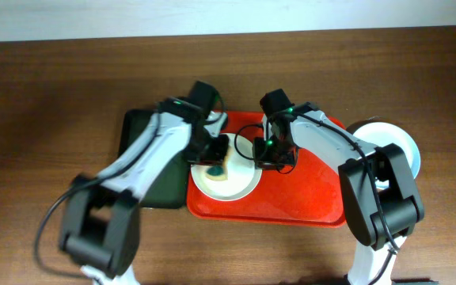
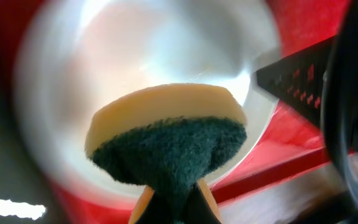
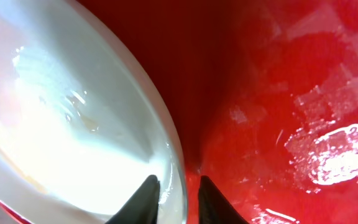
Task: Clean dirty plates on tray and stack at the side
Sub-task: 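Return the sponge to the black tray and release it with the left gripper, then lift the white plate with the right gripper and tilt it upward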
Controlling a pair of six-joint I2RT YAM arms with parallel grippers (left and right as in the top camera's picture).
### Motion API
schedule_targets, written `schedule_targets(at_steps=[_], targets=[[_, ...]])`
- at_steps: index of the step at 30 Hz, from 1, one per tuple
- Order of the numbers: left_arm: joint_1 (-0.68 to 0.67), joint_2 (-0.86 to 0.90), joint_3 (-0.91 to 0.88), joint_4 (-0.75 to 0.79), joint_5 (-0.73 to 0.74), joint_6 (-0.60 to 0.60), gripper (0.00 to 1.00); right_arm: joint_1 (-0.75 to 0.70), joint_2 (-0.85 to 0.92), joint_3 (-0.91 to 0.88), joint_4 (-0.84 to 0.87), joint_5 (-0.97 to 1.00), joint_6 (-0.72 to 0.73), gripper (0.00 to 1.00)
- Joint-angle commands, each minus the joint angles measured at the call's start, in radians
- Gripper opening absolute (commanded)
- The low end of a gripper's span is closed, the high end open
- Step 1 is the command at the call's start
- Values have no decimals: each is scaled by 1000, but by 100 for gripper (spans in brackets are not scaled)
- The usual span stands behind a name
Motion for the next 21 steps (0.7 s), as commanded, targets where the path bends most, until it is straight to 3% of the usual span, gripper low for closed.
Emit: schedule_targets(at_steps=[1, 3, 8, 18, 19, 20, 21], targets=[[58, -84, 19, -97, -226, 2, 3, 7, -18, 1, 0, -11, -4, 27], [93, -82, 18, -126, -266, 2, 3, 7, -18, 1, -1, -11, -4, 33], [173, -64, -18, -132, -336, 3, 2, 7, -18, 1, -3, -11, -4, 36], [294, -50, -323, 175, -365, 37, 3, 7, -18, 1, -3, -11, -4, 36], [301, -50, -328, 175, -343, 37, 15, 7, -18, 1, -2, -11, -4, 36], [304, -53, -321, 169, -313, 37, 51, 7, -18, 1, 0, -11, -4, 36], [305, -53, -304, 156, -300, 36, 59, 7, -18, 1, 1, -11, -4, 37]])
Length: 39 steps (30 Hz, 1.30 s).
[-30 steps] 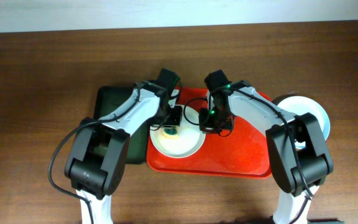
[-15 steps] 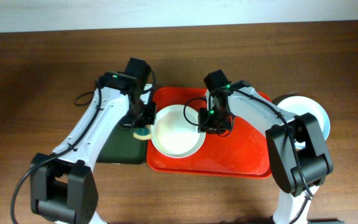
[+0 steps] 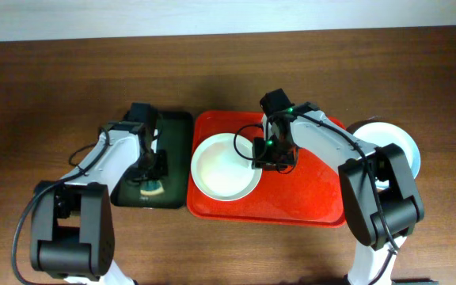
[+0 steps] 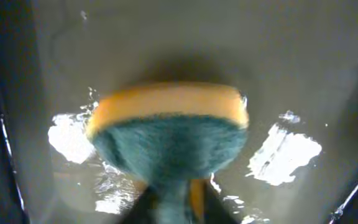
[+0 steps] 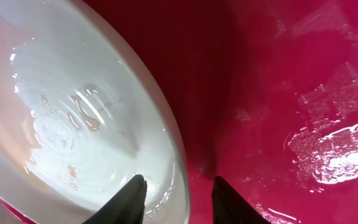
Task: Clean dirty plates on tray and stack at the side
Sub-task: 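Lift the white plate with the right gripper and tilt it upward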
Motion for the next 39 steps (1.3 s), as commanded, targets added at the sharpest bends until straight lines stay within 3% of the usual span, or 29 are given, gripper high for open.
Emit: schedule_targets(at_steps=[1, 3, 6, 8, 9, 11, 15, 19, 23, 27, 31, 39], targets=[[7, -5, 45, -35, 49, 6, 63, 7, -18, 1, 3, -4, -3, 37], [10, -39, 136, -108, 70, 5, 68, 7, -18, 0, 1, 5, -2, 38], [11, -172, 231, -173, 101, -29, 68, 7, -18, -24, 7, 25, -2, 38], [17, -270, 237, -171, 101, -53, 97, 6, -18, -49, 32, 25, -1, 37], [16, -328, 237, -172, 100, -55, 99, 7, -18, -60, 44, 25, 2, 33], [16, -420, 237, -172, 98, -55, 99, 6, -18, -77, 60, 26, 1, 4], [16, -489, 237, -172, 98, -55, 99, -13, -19, -21, 26, -3, 1, 4], [15, -488, 237, -175, 98, -55, 99, -42, -32, 219, -201, 17, -48, 4], [14, -488, 237, -175, 97, -55, 99, -39, -38, 392, -306, 48, -48, 4], [14, -488, 237, -176, 97, -55, 99, -3, -31, 409, -232, 53, -14, 4], [14, -488, 237, -176, 97, -55, 99, 84, -18, 409, -123, 180, 113, 4], [14, -488, 237, -176, 97, -55, 99, 262, -14, 407, 78, 435, 141, 4]])
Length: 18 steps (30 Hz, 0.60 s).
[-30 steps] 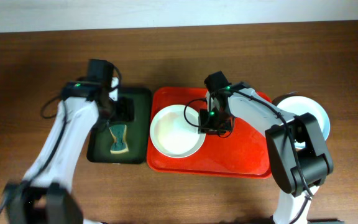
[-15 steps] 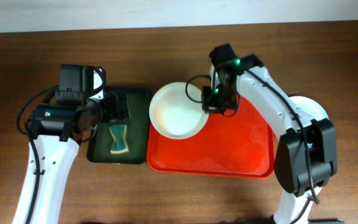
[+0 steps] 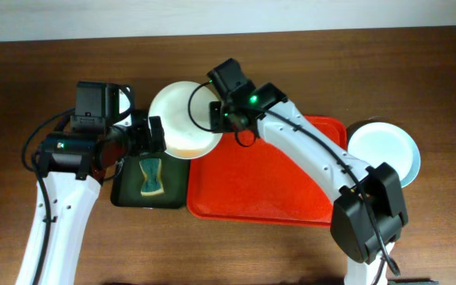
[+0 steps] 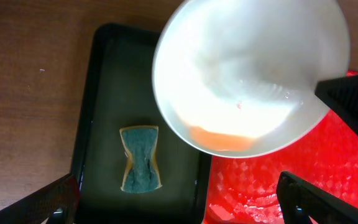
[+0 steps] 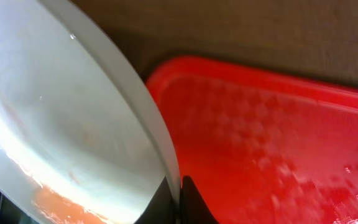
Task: Clean dirty plates on tray and stack at the side
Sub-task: 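Lift the white plate with the right gripper and tilt it upward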
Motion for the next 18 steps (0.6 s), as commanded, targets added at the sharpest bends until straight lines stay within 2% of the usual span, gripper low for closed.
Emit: schedule_targets(at_steps=[1, 6, 9, 14, 18], targets=[[3, -9, 13, 2, 7, -13, 99, 33, 0, 15, 61, 82, 19, 4], [3, -9, 13, 2, 7, -13, 99, 94, 0, 15, 111, 256, -4, 4], [3, -9, 13, 2, 7, -13, 99, 161, -4, 29, 158, 430, -169, 4], [3, -9, 13, 2, 7, -13, 99, 280, -4, 30, 211, 787, -318, 4], [3, -9, 13, 2, 7, -13, 99, 346, -4, 30, 320, 1060, -475, 4]])
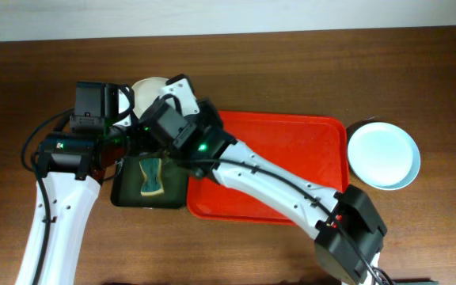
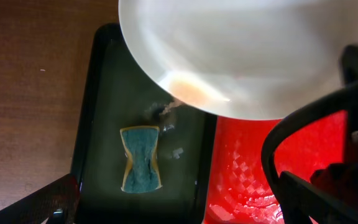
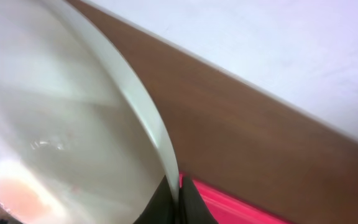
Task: Clean dirty plates on tray and stack at the side
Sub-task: 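Lift the white plate with the right gripper and tilt it upward, then swing the white plate right and stack it on the pale green plates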
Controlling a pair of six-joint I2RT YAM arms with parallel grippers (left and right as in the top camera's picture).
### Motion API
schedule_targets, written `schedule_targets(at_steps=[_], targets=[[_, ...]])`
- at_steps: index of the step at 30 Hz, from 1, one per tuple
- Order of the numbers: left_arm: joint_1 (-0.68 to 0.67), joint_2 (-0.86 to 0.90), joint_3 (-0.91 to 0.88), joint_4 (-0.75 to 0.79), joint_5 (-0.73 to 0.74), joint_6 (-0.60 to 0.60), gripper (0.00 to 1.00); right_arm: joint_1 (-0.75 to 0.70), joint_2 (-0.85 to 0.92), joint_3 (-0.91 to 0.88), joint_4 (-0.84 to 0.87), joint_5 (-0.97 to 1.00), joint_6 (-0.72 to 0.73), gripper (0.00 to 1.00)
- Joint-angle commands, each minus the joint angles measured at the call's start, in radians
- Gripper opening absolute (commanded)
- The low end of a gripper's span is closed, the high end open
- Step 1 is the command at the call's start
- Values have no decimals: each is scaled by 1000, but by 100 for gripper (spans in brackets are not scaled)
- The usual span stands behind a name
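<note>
My right gripper (image 3: 178,188) is shut on the rim of a white plate (image 1: 150,85) and holds it steeply tilted above the back of the black tray (image 1: 176,188). Orange liquid (image 2: 188,94) has pooled at the plate's low edge, with drops (image 2: 165,112) on the black tray under it. A green and yellow sponge (image 2: 140,158) lies loose in the black tray. My left gripper (image 2: 179,205) hangs open above the sponge, holding nothing. The red tray (image 1: 283,170) has no plates on it. A clean white plate (image 1: 383,155) rests on the table at the far right.
The right arm (image 1: 252,170) stretches across the red tray from the front right. The left arm (image 1: 58,198) stands along the table's left side. A white wall (image 3: 278,43) runs behind the brown table (image 3: 260,137).
The right gripper has carried the plate further left and back and tilted it more steeply. The orange liquid now sits at the low rim with drops on the black tray. The left arm has not moved.
First my left gripper held the sponge on the plate in the red tray, with my right gripper's jaws at its rim. Then the sponge was in the black tray. Later it lay released, the left gripper was open above, and the right held the plate up, now tilted.
</note>
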Motion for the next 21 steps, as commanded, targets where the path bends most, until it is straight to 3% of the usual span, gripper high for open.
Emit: schedule_targets(at_steps=[1, 8, 21], targets=[[2, -9, 13, 1, 7, -13, 99, 49, -4, 28, 103, 314, -157, 4], [2, -9, 13, 1, 7, -13, 99, 87, -4, 28, 354, 379, -442, 4], [2, -9, 13, 1, 7, -13, 99, 106, -4, 28, 399, 382, -468, 4]])
